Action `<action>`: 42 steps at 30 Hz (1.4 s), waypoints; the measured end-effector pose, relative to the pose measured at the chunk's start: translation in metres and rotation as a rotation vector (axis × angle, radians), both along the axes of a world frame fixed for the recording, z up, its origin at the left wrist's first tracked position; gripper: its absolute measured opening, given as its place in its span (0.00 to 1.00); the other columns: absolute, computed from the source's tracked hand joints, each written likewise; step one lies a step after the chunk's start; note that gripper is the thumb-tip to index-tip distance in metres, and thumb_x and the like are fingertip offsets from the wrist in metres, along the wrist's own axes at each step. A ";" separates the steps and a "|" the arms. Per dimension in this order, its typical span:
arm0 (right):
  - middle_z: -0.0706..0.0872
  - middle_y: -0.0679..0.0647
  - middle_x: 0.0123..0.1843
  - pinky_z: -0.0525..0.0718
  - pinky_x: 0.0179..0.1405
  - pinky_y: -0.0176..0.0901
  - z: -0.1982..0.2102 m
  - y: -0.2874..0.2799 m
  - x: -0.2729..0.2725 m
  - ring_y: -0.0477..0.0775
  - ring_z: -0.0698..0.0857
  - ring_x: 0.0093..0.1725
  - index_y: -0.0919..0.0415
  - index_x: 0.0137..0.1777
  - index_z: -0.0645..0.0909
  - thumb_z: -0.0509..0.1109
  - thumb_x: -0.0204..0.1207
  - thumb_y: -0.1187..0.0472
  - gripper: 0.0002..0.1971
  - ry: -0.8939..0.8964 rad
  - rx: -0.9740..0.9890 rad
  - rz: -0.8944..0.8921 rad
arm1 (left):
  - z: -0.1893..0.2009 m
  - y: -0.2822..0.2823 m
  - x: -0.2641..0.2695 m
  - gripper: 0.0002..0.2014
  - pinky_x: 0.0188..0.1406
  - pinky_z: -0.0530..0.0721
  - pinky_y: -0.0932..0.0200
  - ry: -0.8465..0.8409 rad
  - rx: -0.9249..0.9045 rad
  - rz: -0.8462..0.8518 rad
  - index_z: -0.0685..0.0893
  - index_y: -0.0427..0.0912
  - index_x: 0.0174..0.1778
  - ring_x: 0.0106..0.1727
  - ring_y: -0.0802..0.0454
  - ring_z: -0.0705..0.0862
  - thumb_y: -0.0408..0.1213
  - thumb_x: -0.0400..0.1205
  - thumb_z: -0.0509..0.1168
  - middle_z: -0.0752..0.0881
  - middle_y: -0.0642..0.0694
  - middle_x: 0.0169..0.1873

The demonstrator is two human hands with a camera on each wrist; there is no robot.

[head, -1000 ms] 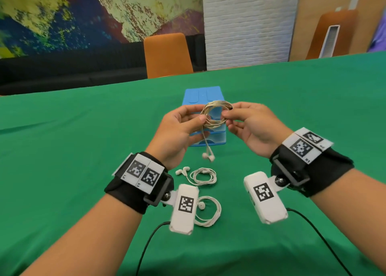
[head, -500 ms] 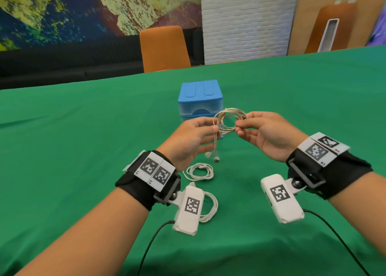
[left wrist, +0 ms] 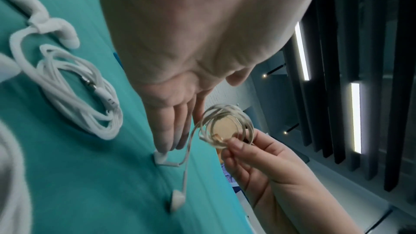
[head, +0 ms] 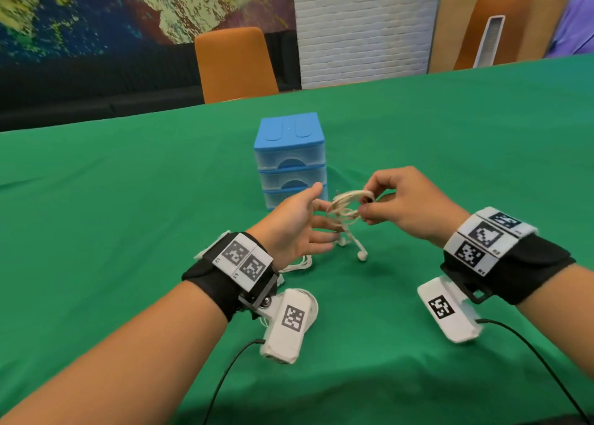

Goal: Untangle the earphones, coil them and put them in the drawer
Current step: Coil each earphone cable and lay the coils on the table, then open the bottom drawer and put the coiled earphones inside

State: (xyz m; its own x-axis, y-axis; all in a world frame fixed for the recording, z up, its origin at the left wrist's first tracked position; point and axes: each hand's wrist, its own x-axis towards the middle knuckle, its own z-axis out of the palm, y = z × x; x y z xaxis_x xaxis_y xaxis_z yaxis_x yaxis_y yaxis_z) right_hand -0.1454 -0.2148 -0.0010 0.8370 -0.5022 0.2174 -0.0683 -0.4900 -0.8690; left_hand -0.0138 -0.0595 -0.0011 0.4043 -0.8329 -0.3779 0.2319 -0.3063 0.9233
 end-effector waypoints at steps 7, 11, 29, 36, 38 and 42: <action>0.89 0.47 0.31 0.81 0.33 0.33 -0.004 0.014 -0.003 0.43 0.90 0.31 0.58 0.39 0.85 0.81 0.69 0.70 0.09 0.193 -0.357 0.230 | 0.006 0.012 0.004 0.18 0.58 0.88 0.45 -0.704 0.230 -0.209 0.89 0.37 0.53 0.48 0.49 0.90 0.48 0.88 0.62 0.91 0.44 0.50; 0.85 0.46 0.42 0.83 0.42 0.39 -0.006 0.020 -0.001 0.43 0.88 0.37 0.54 0.43 0.87 0.80 0.66 0.67 0.09 0.328 -0.593 0.362 | 0.013 0.018 0.004 0.11 0.48 0.84 0.58 -1.082 0.281 -0.407 0.92 0.45 0.55 0.42 0.54 0.87 0.43 0.85 0.66 0.92 0.51 0.45; 0.85 0.37 0.50 0.79 0.53 0.28 0.017 0.016 -0.016 0.36 0.84 0.53 0.43 0.50 0.87 0.69 0.69 0.73 0.22 0.440 -0.616 0.425 | 0.018 0.029 0.006 0.10 0.47 0.79 0.66 -1.131 0.246 -0.480 0.91 0.52 0.59 0.44 0.63 0.85 0.45 0.85 0.67 0.90 0.58 0.47; 0.91 0.42 0.48 0.84 0.50 0.31 0.044 0.014 -0.005 0.39 0.88 0.50 0.50 0.48 0.88 0.68 0.72 0.74 0.18 0.309 -0.533 0.347 | 0.030 0.037 0.022 0.07 0.42 0.86 0.57 -0.957 0.142 -0.251 0.90 0.47 0.53 0.41 0.57 0.90 0.39 0.86 0.67 0.93 0.52 0.45; 0.90 0.42 0.49 0.81 0.47 0.23 0.052 0.010 0.008 0.42 0.89 0.52 0.52 0.52 0.89 0.69 0.74 0.74 0.17 0.236 -0.534 0.286 | 0.033 0.036 0.028 0.07 0.38 0.83 0.60 -0.863 0.076 -0.130 0.89 0.41 0.54 0.40 0.56 0.88 0.36 0.87 0.66 0.93 0.47 0.47; 0.86 0.50 0.65 0.79 0.57 0.37 0.065 -0.002 0.050 0.51 0.85 0.63 0.54 0.68 0.83 0.70 0.75 0.71 0.22 0.129 -0.603 0.102 | 0.039 0.027 0.039 0.05 0.38 0.83 0.59 -0.530 -0.081 0.154 0.85 0.41 0.51 0.41 0.50 0.89 0.37 0.87 0.65 0.92 0.41 0.47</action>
